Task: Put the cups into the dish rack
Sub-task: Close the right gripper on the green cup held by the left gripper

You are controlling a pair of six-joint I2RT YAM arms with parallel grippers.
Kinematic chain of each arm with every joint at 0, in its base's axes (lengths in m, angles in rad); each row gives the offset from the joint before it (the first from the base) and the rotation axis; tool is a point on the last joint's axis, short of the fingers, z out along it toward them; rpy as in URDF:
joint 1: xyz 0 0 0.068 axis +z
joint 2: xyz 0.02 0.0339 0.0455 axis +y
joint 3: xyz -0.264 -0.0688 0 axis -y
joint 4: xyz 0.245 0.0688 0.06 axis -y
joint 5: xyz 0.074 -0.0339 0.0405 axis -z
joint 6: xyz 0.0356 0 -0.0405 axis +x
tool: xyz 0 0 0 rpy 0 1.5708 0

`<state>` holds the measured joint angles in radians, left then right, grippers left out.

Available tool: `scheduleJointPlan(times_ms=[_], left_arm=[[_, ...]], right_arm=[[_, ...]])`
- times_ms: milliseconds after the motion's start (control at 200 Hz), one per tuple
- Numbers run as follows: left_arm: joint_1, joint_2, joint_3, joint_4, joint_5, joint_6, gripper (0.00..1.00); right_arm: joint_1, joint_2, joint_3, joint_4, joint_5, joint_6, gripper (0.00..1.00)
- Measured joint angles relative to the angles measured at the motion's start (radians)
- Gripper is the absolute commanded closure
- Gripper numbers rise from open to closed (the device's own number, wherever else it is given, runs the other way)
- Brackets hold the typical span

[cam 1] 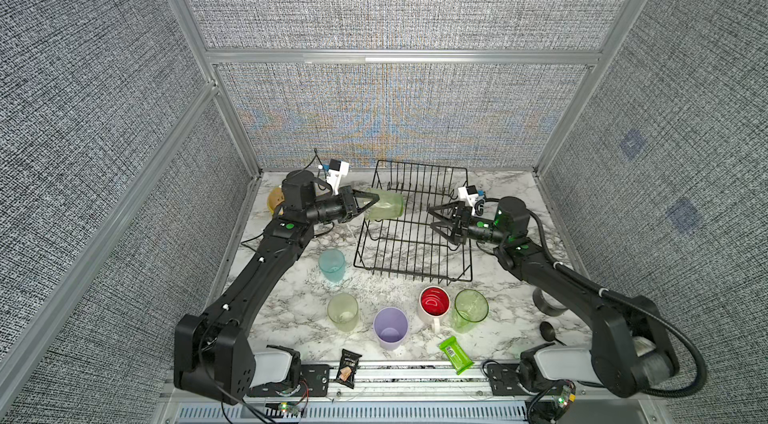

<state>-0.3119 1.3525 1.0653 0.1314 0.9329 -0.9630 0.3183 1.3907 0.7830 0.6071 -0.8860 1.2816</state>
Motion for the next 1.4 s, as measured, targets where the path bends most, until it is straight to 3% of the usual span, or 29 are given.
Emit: scheduleJointPlan(times_ms=[205, 390, 495, 650, 800, 980, 1090, 1211, 1401], left_arm=[[-0.065, 0.092, 0.018, 0.138, 0.039, -0.095, 1.00], [-0.090, 0.135, 0.036, 0.199, 0.047, -0.142, 1.00], [-0.090, 0.155, 0.036, 0.240, 0.048, -0.167, 1.00], [-0.087, 0.185, 0.055, 0.263, 0.048, -0.178, 1.00], [-0.086, 0.214, 0.061, 0.287, 0.045, -0.185, 0.70], [-0.086, 0.237, 0.071, 0.233, 0.038, -0.172, 0.39], [-0.078, 0.229, 0.099, 0.117, 0.034, -0.101, 0.22], [-0.066, 0.185, 0.167, -0.130, -0.058, 0.056, 0.14], [-0.060, 0.093, 0.203, -0.446, -0.243, 0.271, 0.11]], right_arm=[[0.024, 0.146, 0.025, 0.285, -0.016, 0.193, 0.10], [0.037, 0.246, 0.053, 0.492, -0.008, 0.325, 0.22], [0.040, 0.275, 0.061, 0.558, 0.000, 0.367, 0.30], [0.042, 0.286, 0.063, 0.579, 0.030, 0.391, 0.32], [0.045, 0.281, 0.063, 0.549, 0.040, 0.386, 0.41], [0.046, 0.273, 0.078, 0.496, 0.024, 0.320, 0.43], [0.032, 0.244, 0.100, 0.376, 0.014, 0.223, 0.44], [0.009, 0.202, 0.159, 0.134, 0.023, 0.052, 0.44], [0.008, 0.157, 0.283, -0.267, 0.075, -0.265, 0.45]])
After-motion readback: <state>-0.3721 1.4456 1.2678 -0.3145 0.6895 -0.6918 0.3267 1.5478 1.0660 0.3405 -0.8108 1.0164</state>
